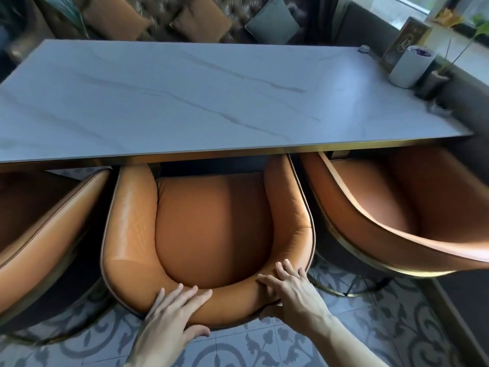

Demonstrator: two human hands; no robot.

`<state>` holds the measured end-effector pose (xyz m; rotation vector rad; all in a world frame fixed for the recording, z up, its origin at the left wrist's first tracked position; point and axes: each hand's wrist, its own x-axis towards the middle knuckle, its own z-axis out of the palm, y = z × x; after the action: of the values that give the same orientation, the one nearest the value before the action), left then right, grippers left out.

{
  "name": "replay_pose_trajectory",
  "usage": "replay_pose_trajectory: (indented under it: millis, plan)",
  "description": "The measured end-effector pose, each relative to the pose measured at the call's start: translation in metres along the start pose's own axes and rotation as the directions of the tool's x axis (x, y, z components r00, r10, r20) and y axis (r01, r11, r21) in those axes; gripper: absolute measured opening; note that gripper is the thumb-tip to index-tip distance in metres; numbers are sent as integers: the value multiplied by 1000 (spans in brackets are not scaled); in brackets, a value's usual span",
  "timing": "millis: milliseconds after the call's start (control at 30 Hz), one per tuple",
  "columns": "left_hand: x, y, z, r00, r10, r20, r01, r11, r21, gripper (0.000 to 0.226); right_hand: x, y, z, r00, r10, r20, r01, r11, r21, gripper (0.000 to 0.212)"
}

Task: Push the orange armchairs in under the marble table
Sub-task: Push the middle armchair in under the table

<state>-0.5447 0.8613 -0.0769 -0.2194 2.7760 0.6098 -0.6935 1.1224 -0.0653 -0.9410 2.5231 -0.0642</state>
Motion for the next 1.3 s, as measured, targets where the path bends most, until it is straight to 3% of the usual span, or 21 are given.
replay_pose_trajectory:
  millis: [800,1167,1300]
  plan:
    - [26,0,-6,994,-48,-99,39,995,-91,71,35,19,-5,998,-40,-44,43,997,68,80]
    - [23,15,5,991,-88,-101,84,996,-37,73,31,31,-2,996,-52,-73,56,997,55,74]
    - [27,20,-6,994,-106,-31,106,994,-20,72,25,25,-7,998,-41,-56,43,999,26,76]
